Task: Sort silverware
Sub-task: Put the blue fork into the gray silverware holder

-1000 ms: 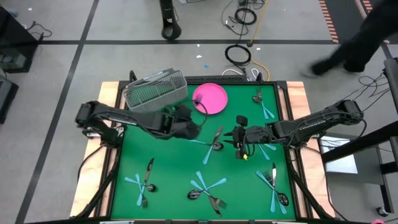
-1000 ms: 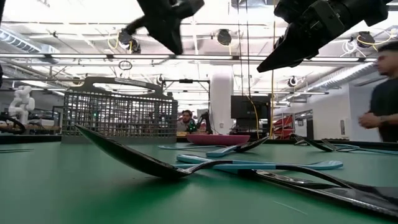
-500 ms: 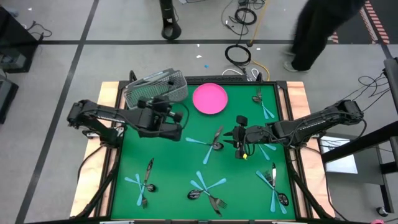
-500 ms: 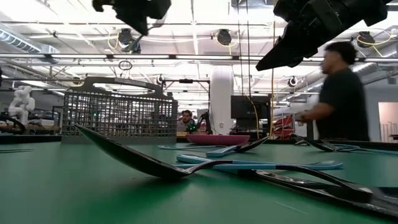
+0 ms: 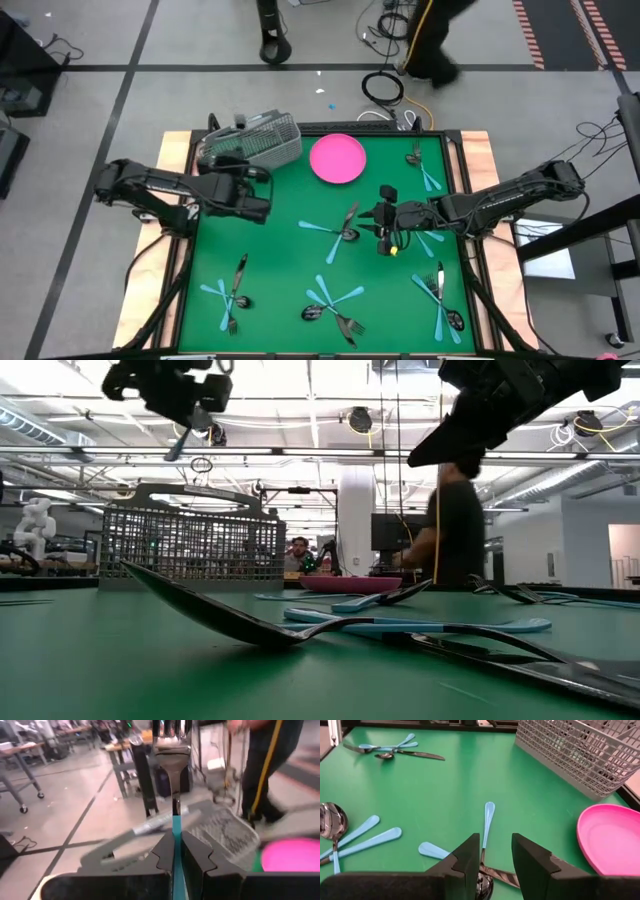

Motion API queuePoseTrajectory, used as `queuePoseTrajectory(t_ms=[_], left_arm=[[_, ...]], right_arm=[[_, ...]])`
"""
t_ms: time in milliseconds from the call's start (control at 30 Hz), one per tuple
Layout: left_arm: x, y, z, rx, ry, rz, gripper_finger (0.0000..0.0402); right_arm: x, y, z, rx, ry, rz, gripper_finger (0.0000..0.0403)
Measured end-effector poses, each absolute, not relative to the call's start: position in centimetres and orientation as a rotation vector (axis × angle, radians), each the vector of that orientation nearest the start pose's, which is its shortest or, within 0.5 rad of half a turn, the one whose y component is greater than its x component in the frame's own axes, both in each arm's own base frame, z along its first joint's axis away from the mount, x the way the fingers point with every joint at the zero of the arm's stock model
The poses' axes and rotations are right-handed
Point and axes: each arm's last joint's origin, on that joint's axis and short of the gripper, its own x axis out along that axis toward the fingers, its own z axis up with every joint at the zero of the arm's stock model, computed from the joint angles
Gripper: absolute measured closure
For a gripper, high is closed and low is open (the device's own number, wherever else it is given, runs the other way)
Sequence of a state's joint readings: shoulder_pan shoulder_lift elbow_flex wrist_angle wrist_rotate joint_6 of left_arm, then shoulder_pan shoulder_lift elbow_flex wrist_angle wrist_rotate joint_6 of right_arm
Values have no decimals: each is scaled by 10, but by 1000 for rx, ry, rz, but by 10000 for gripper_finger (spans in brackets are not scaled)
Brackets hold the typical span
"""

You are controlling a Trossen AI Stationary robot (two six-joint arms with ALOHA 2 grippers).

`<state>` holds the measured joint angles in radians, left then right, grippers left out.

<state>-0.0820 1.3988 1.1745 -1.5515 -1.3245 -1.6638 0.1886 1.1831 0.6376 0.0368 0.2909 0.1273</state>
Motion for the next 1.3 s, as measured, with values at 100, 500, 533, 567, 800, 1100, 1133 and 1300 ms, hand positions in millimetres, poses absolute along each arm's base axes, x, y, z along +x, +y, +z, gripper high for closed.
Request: queuePoseTrajectory(t_ms=[100,500,533,567,800,1100,1133,1300], left_arm=[[201,18,286,-97,209,1552,382],[187,46,252,-91,28,1674,382],[187,48,251,-94,16,1682,382],[187,49,250,-93,12,1689,382],[184,64,237,-118,-56,1758,382],[180,75,219,-186,-94,1820,382],[180,76,218,-195,-96,1821,382],[186,77,213,-211,-50,1815,382]], right_arm=[[241,38,226,6,487,-132,300],[245,32,232,30,417,-153,300],[245,31,232,30,417,-156,300],[246,30,232,31,417,-160,300],[246,26,231,22,421,-175,300],[246,26,231,-3,424,-171,300],[246,26,231,-5,424,-170,300],[246,26,231,-14,425,-168,300]])
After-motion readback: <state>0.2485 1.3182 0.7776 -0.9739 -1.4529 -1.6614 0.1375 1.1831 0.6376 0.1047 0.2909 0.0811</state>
